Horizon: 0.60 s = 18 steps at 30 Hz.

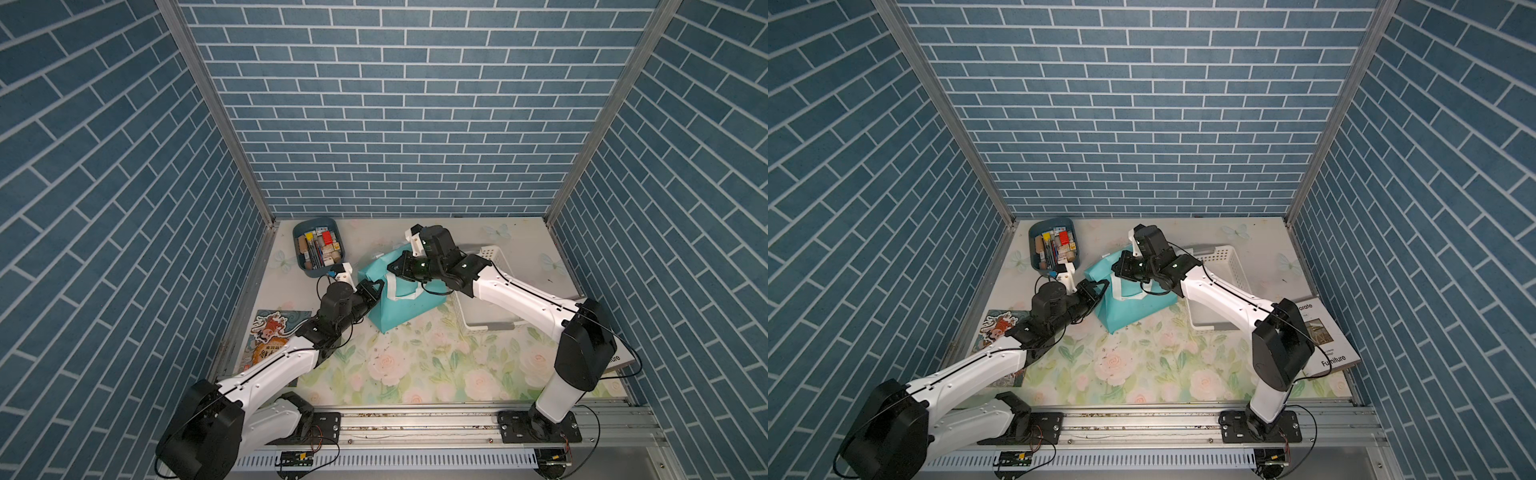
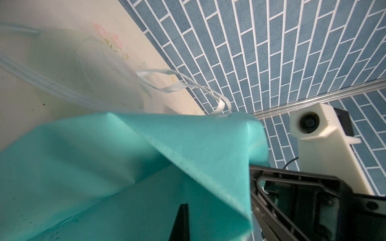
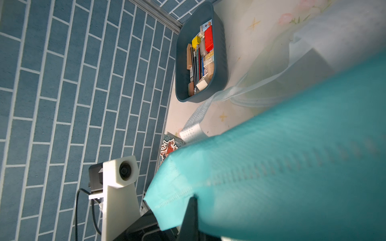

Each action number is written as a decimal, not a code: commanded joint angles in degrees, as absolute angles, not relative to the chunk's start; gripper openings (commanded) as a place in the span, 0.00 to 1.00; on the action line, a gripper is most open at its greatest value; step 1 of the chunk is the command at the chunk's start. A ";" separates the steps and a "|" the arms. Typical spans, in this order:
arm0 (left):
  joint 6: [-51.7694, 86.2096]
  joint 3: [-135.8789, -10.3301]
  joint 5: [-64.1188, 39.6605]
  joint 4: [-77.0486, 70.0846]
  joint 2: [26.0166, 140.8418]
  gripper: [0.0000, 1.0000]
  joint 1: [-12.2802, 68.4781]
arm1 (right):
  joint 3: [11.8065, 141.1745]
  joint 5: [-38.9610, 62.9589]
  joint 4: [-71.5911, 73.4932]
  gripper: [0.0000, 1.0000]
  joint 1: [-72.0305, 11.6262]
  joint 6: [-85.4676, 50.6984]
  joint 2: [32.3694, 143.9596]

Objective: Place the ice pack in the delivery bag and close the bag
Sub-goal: Seal the delivery bag at the center of the board.

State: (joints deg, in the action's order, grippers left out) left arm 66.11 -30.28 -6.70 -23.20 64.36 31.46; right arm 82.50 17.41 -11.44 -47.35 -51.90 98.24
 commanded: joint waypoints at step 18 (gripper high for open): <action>64.68 -31.49 -7.27 -19.99 57.87 0.29 31.02 | 81.85 14.32 -13.71 0.00 -47.77 -46.76 99.99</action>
State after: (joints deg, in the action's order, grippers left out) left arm 65.87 -30.72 -7.53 -21.10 60.20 31.35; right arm 82.43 15.57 -11.49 -47.48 -49.01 98.50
